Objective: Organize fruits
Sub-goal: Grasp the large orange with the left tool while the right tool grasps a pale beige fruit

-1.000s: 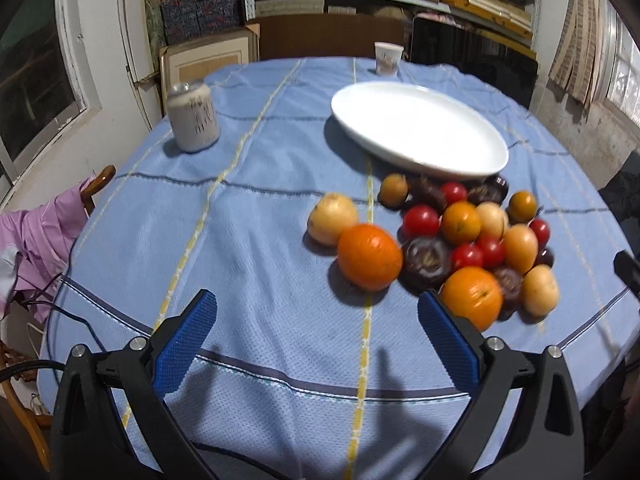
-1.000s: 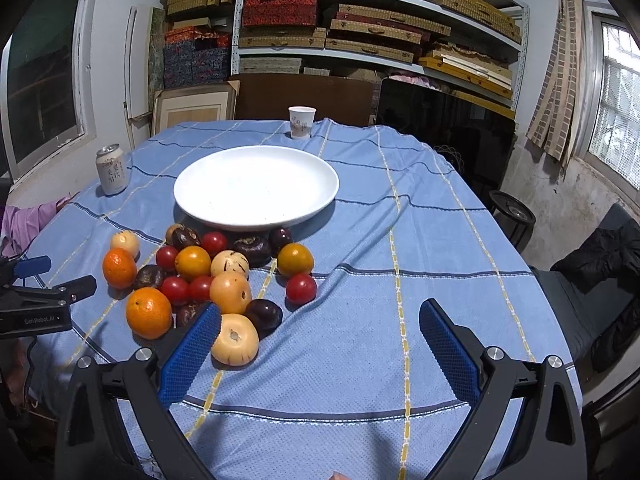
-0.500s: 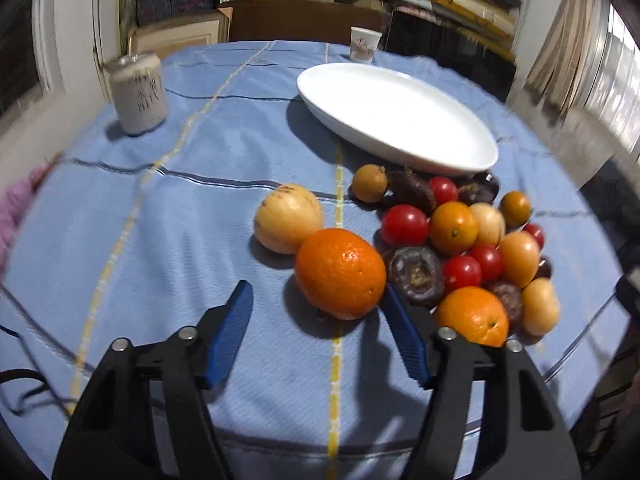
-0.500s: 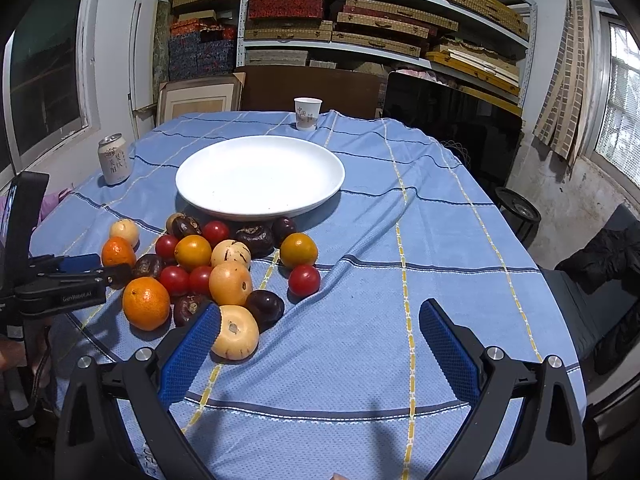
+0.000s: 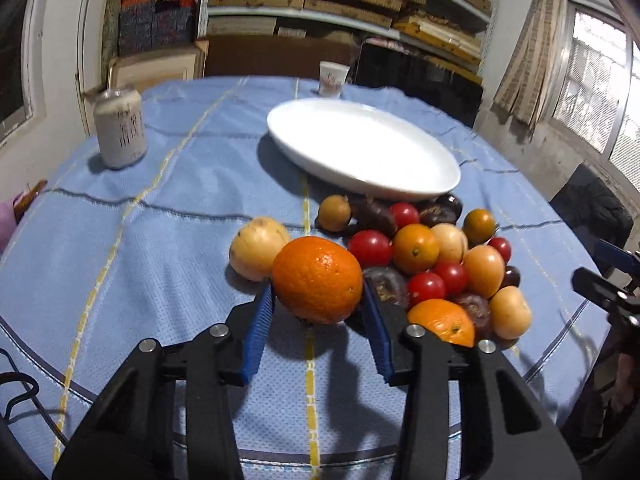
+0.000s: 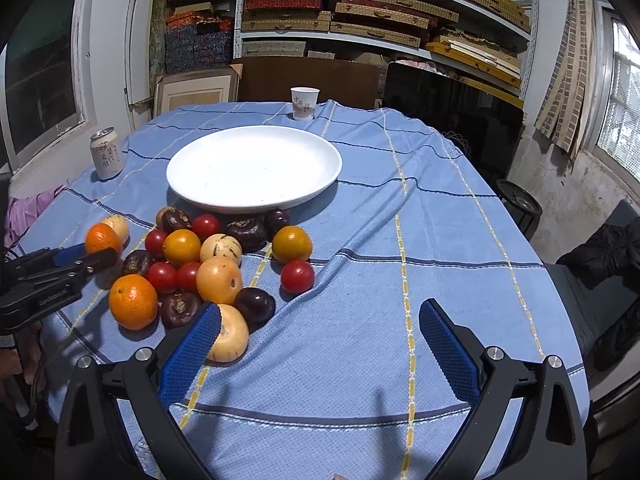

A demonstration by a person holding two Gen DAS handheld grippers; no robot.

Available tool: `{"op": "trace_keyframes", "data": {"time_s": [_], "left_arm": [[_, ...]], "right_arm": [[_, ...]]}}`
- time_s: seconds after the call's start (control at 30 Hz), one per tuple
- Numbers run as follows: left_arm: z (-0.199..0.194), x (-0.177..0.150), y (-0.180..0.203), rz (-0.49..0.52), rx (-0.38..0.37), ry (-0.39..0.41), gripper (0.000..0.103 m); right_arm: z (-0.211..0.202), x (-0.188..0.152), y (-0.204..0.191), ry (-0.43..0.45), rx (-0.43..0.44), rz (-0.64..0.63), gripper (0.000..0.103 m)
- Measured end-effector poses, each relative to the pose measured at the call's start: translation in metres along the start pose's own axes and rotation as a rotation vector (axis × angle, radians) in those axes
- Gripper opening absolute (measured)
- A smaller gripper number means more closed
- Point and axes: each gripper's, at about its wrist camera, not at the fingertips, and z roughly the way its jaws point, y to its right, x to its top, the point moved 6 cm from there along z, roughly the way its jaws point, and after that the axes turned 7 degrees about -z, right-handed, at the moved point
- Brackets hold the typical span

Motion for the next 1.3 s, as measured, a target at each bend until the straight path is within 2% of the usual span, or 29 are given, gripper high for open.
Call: {"op": "trace_keyframes", "data": {"time_s": [0.17,0.3,0.4,0.6,0.67,0.77,0.93,1.3], "left_arm": [[-0.009,0.003,-0.004,-0.039,-0.032,0.045,0.043],[-0.009,0.003,-0.006,-0.04,-0.036,0.045,0.043],[-0.007,0.002,-0.004,-0.025,-0.032,0.038,0.043],[-0.006,0.0,-0.002,-0.016,-0.029,0.03,0.043],[-0.006,-0.001,-0.002,-0.016,-0.027,0.029,0.043],[-0.006,-0.001,-0.003,-0.016,-0.025,0.027,0.043],[-0.005,-0.003,-0.003,-0.014,-0.022,0.023,0.043],[-0.003,-0.002,-0.008,-0.035,-0.015,0.0,0.043]], "right_arm": [[0.013,-0.001,0.008,-0.007,0.004,-0.006,0.1],[0.013,-0.009,-0.023,-0.039,0.199,-0.079,0.098],[0.011,-0.014,-0.05,-0.036,0.216,-0.181,0.089],[0.027,-0.02,-0.069,-0.1,0.27,-0.183,0.075],[0.033,-0.023,-0.07,-0.126,0.303,-0.161,0.059],[0.043,-0.027,-0.069,-0.152,0.347,-0.106,0.042],[0.044,-0.027,-0.064,-0.142,0.381,-0.061,0.041],[0.03,-0.02,-0.05,-0.086,0.36,-0.044,0.041]]}}
